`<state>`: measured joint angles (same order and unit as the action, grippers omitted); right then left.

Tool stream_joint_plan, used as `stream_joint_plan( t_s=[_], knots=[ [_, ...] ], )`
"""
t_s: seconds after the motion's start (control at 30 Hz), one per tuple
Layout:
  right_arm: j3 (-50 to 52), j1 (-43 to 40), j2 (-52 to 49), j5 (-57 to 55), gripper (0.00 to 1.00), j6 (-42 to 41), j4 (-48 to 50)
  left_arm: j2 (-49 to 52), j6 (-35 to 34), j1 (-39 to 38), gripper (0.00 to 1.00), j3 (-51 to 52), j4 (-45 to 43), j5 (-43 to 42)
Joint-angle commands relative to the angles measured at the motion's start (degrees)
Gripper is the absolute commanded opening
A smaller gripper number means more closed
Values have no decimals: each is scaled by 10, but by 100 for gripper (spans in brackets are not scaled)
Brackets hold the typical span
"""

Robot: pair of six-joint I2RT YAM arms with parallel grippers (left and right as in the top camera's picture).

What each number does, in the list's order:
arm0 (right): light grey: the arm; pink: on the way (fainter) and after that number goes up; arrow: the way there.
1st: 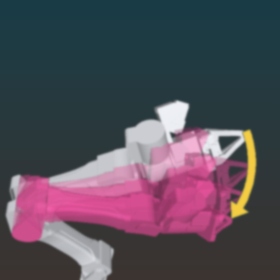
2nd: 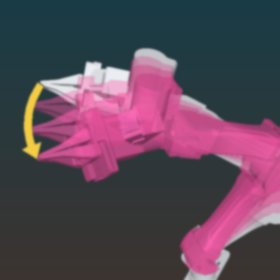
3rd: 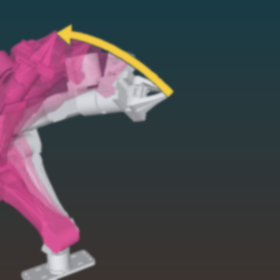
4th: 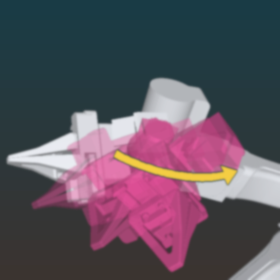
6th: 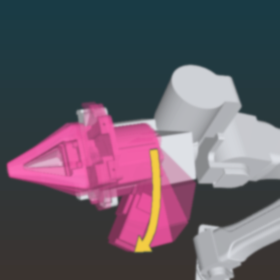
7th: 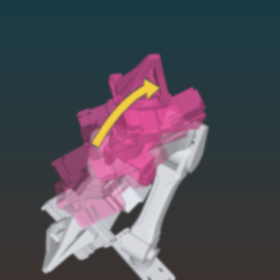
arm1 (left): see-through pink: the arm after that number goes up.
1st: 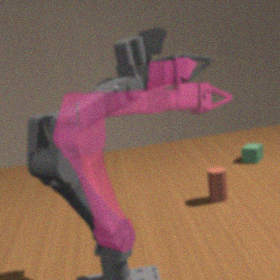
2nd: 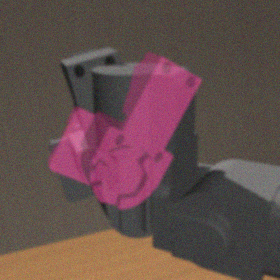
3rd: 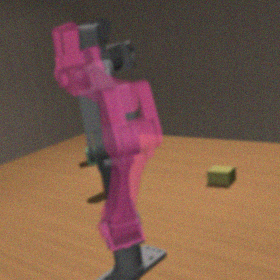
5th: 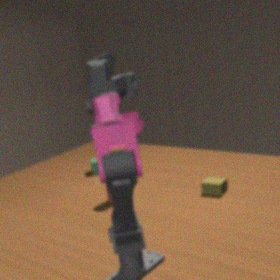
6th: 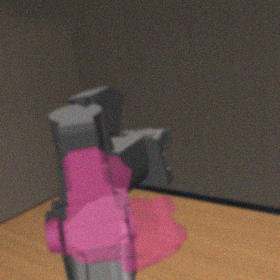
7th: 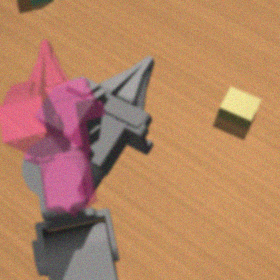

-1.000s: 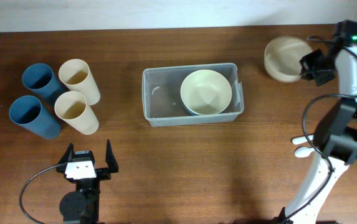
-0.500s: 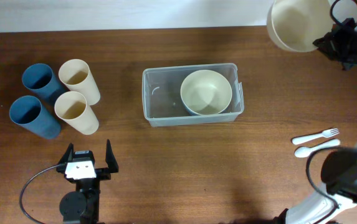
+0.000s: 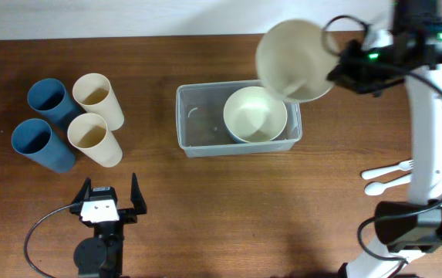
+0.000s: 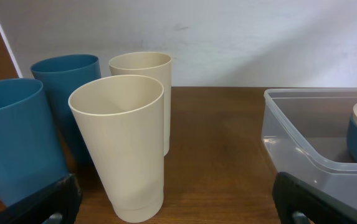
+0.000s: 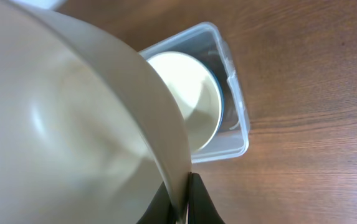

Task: Pack container
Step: 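Lower the cream bowl onto the stacked bowls and open the right gripper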

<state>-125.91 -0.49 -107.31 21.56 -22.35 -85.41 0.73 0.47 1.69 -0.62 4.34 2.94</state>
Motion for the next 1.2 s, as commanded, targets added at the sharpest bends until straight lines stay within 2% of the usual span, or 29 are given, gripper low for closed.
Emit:
stream_joint_plan(
  t_s=[0.0, 0.2, 0.7, 1.17],
  knots=[
    [-6, 53, 2, -91, 4, 13, -10, -4, 9, 2, 100, 1, 3, -6],
    [14, 90, -40, -107, 4, 13, 4, -4, 9, 2, 99, 1, 3, -6],
    [20, 107, -168, -98, 4, 11, 40, -4, 9, 2, 100, 1, 3, -6],
    [20, 107, -206, -98, 4, 12, 45, -4, 9, 2, 100, 1, 3, -6]
  ],
)
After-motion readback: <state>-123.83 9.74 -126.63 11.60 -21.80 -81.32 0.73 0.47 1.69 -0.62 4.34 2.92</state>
